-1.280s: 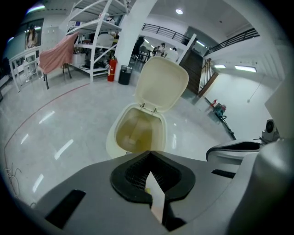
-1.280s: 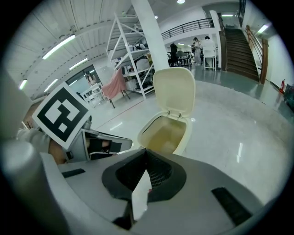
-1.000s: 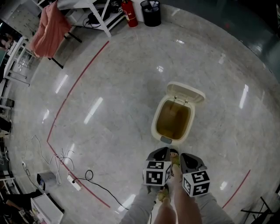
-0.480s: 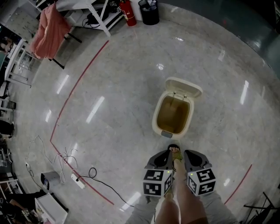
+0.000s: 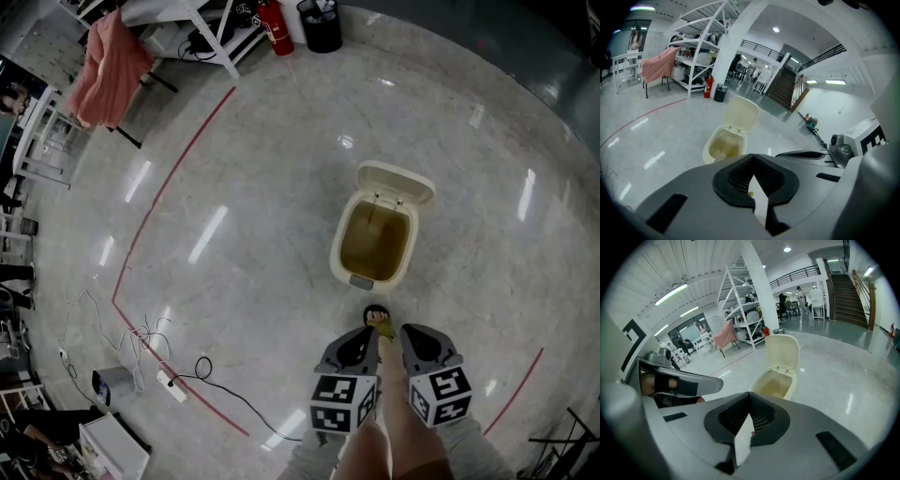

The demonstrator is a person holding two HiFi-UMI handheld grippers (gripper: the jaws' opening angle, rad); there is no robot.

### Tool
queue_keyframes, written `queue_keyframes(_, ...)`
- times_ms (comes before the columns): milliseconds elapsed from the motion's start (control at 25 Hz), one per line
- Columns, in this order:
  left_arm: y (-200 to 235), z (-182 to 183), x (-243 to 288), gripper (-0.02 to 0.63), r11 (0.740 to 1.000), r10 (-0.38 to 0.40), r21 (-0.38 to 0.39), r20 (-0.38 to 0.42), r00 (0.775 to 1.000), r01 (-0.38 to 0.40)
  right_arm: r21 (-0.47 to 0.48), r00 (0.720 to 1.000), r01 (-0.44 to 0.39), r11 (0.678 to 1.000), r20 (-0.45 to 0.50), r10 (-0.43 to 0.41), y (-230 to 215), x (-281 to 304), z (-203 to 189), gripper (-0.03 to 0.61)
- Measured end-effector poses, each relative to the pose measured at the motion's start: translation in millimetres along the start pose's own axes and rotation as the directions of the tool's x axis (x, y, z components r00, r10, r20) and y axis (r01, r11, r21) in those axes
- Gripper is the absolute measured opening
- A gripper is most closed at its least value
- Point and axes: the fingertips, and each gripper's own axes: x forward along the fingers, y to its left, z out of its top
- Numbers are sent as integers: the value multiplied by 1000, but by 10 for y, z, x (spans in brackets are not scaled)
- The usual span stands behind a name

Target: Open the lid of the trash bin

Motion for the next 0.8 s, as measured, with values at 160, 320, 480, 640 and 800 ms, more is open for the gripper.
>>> queue_keyframes(160, 22, 43, -9, 5, 1000, 7, 12, 9, 1000, -7, -6, 1000, -4, 1000, -3, 4, 18, 8, -9, -3)
queue_keyframes(320, 24, 71, -8, 5, 1000, 8, 12, 12, 1000, -8, -8, 1000, -6, 1000, -2, 6, 17, 2, 16, -3)
queue_keyframes(480, 5, 92, 3, 5, 1000, 7, 8, 13, 1000, -7, -9, 1000, -9, 1000, 1, 9, 8, -7, 64, -3)
queue_keyframes(640, -5, 103, 21, 5, 1000, 5, 5, 17, 1000, -5, -7, 1000, -15, 1000, 11, 15, 12, -2, 111, -3)
queue_keyframes(800, 3, 96, 46, 5, 1000, 4, 5, 15, 1000, -4, -9, 1000, -16, 1000, 21, 17, 17, 8, 144, -3)
